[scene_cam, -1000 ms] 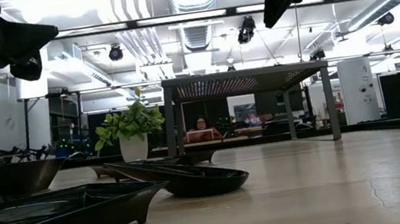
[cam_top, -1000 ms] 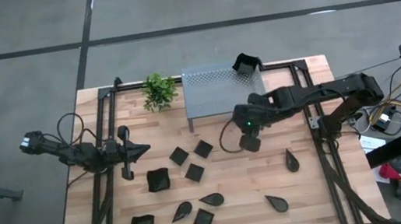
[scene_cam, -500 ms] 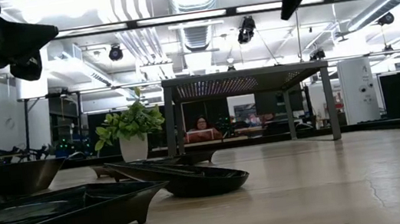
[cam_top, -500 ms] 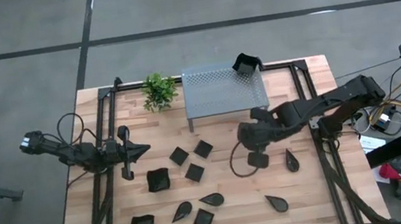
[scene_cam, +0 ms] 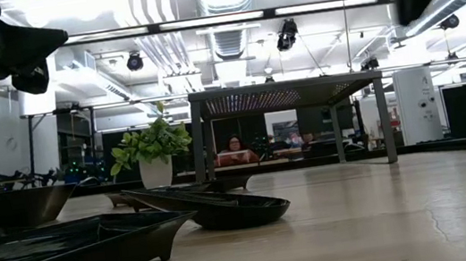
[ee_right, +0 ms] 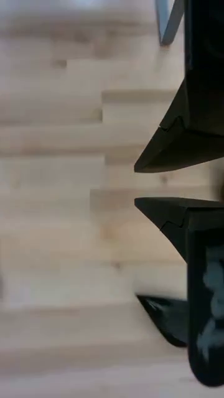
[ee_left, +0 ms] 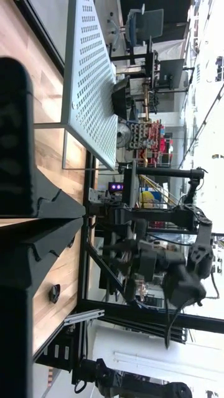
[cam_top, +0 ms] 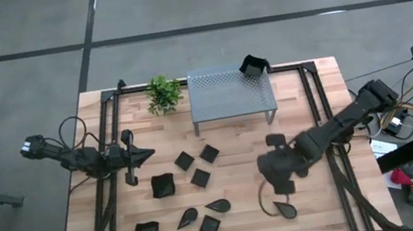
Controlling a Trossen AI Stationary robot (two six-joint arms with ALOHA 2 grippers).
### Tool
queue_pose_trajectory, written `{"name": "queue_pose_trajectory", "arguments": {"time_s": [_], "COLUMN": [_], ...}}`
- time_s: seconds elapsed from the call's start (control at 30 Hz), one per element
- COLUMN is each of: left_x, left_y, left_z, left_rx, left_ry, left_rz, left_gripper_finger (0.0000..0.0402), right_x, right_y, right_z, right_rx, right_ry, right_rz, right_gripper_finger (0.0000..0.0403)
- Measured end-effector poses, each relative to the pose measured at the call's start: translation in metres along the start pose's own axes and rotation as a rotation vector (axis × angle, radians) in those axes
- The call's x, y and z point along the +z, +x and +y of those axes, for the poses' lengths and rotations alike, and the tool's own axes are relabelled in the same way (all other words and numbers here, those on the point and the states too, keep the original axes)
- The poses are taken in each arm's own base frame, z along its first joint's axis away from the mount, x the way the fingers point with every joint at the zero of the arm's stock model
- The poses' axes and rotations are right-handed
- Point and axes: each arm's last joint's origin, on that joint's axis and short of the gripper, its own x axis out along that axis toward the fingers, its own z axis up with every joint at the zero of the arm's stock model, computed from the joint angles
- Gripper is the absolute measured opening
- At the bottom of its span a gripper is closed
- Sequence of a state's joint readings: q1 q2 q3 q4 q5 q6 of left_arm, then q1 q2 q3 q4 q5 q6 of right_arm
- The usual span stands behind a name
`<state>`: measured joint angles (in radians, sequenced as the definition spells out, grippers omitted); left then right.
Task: Pick & Place Mini shaped plates
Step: Put the drop shaped plate on the shelf
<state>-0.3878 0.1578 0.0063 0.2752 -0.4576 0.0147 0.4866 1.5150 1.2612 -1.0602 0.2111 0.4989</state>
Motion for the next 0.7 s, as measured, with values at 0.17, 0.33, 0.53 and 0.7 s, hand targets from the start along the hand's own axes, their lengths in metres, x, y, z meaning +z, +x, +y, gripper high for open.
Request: {"name": "queue_pose_trajectory", "arguments": {"time_s": [0.17, 0.33, 0.53, 0.7], "left_x": [0.000, 0.000, 0.000, 0.000], "left_y": [0.000, 0.000, 0.000, 0.000], "left_z": [0.000, 0.000, 0.000, 0.000], "left_rx": [0.000, 0.000, 0.000, 0.000], "left_ry": [0.000, 0.000, 0.000, 0.000], "left_rz": [0.000, 0.000, 0.000, 0.000], "left_gripper_finger": [0.0000, 0.0000, 0.0000, 0.0000], "right_x": [-0.021, -0.037, -0.059, -0.074], "right_y": [-0.007, -0.014, -0.022, -0.023], "right_z": [0.034, 0.061, 0.085, 0.094], "right_rx": [0.043, 0.041, 0.068, 0.086], "right_ry": [-0.134, -0.240, -0.287, -0.299], "right_rz": [-0.015, -0.108, -0.154, -0.157], "right_gripper_finger": [0.0071, 0.0072, 0.0064, 0.0066]}}
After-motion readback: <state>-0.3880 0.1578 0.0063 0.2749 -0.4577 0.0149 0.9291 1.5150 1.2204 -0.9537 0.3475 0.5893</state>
